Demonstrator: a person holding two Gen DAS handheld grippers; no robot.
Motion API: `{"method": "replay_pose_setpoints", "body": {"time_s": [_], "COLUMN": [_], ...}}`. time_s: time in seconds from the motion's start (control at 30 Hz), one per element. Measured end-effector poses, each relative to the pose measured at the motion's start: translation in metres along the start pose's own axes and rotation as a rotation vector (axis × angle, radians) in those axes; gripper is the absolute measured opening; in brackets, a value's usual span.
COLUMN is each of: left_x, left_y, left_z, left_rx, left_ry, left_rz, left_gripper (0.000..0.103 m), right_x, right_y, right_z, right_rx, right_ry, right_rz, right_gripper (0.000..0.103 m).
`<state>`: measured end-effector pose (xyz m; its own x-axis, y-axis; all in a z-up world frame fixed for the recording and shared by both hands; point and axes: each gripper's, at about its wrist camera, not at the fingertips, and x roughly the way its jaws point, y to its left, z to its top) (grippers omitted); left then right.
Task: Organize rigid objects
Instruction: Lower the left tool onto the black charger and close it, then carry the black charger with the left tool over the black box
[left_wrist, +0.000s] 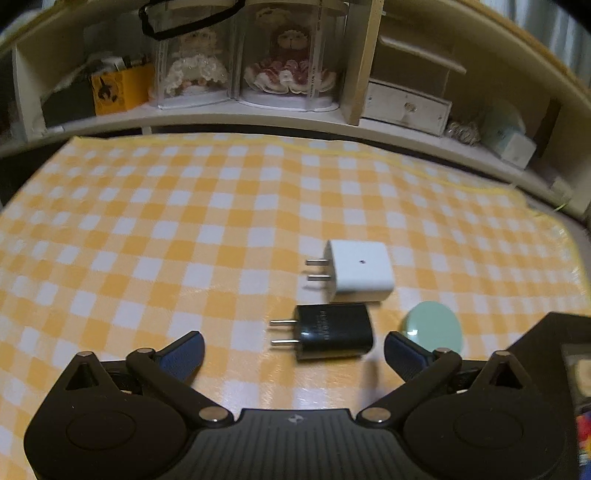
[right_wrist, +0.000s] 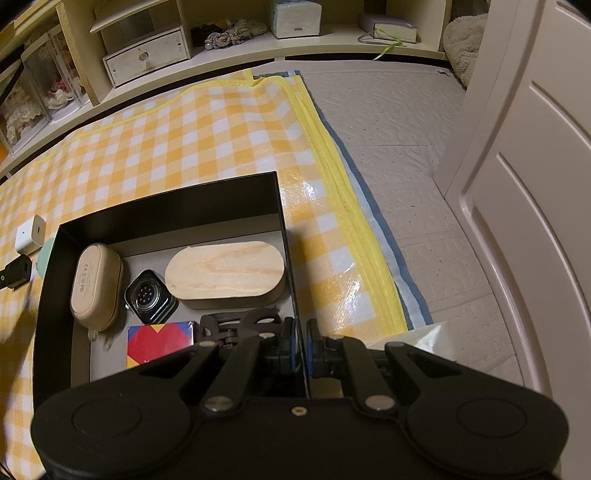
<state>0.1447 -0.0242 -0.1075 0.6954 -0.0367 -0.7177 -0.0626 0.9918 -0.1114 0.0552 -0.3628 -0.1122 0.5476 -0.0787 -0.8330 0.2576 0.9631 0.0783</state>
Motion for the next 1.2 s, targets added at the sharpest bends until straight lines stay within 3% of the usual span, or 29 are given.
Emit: {"method": "replay_pose_setpoints", "body": {"time_s": [0.1,0.37,0.57,0.83,0.93,1.2], "left_x": [0.000,0.007,0.011,0.004,-0.009,-0.058], "left_y": [-0.004,-0.021,-0.026,-0.020,-0.024,-0.051], "left_z": [0.002,0.002,0.001,0.004,0.009,0.014], "left_rx": [0.011,0.046,0.071,0.054,0.064,0.129], "left_ry": [0.001,-0.011,-0.034,-0.027,-0.060,-0.118], "left_rz": [-0.008,-0.004,0.034,-0.044,-0.085,-0.279], "left_gripper": [0.083,0.080,0.061,0.061,0.061,0.061], "right_x": [0.000,0.000,-0.001,-0.001,-0.001,-0.001], "right_y": [0.000,0.000,0.001,-0.001,0.000,-0.001], "right_z": [0.000,0.000,0.000,0.001,0.001,0.001], "right_rx": [-0.001,-0.003,-0.003,0.000,0.000,0.000], "right_ry": [0.000,0.001,0.000,-0.002,-0.001,-0.001], "right_rz": [-0.001,-0.004,-0.002,0.003,0.003,0.003], "right_gripper": [0.008,0.008,0.008,0.008,0.008,0.008]}}
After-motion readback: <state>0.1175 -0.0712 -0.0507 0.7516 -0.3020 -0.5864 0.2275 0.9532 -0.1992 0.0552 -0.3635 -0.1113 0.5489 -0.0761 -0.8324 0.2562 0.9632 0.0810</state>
